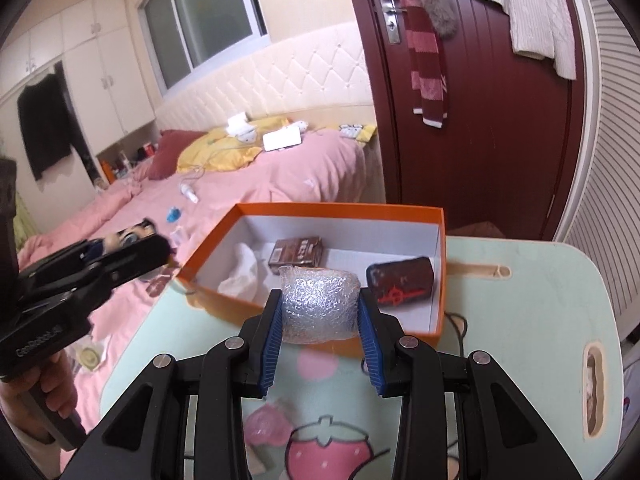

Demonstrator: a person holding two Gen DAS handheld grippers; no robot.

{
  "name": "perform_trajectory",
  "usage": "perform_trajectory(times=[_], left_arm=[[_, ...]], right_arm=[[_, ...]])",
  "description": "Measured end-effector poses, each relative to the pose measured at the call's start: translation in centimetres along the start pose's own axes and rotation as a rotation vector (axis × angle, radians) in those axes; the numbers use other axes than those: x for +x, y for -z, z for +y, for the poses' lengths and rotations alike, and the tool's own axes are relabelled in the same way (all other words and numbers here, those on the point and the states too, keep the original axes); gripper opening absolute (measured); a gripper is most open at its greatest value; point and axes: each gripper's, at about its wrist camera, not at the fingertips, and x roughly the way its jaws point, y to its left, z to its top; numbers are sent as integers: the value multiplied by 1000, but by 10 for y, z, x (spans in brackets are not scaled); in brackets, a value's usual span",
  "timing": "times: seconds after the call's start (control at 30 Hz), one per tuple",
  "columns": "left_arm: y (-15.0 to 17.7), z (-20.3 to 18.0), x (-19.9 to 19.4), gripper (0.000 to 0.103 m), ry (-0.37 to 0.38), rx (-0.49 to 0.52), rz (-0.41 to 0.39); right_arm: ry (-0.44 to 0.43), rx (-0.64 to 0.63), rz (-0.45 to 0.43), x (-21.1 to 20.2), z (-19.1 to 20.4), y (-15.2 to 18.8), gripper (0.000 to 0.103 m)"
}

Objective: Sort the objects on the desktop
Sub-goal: 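Lower the figurine into the box with the left tool while the right tool drops the bubble-wrapped item inside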

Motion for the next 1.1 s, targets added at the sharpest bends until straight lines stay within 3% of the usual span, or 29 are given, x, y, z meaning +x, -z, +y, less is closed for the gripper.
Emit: perform_trajectory(times=[0.43,1.0,1.03,1.07,1.1], left_arm=[[7,7,62,37,16,-32,116],[7,10,72,38,16,-47,133],[6,10,67,47,2,-58,105],[5,10,61,55,-14,-66,74],[5,11,57,77,-23,-71,59]], right_arm=[[47,0,44,49,-17,-15,35],[34,16,75,61,-27,-8,37],[36,9,69,58,-27,-7,47],[43,3,56,55,-26,-7,66],[50,-4,43,51,-25,-8,68]])
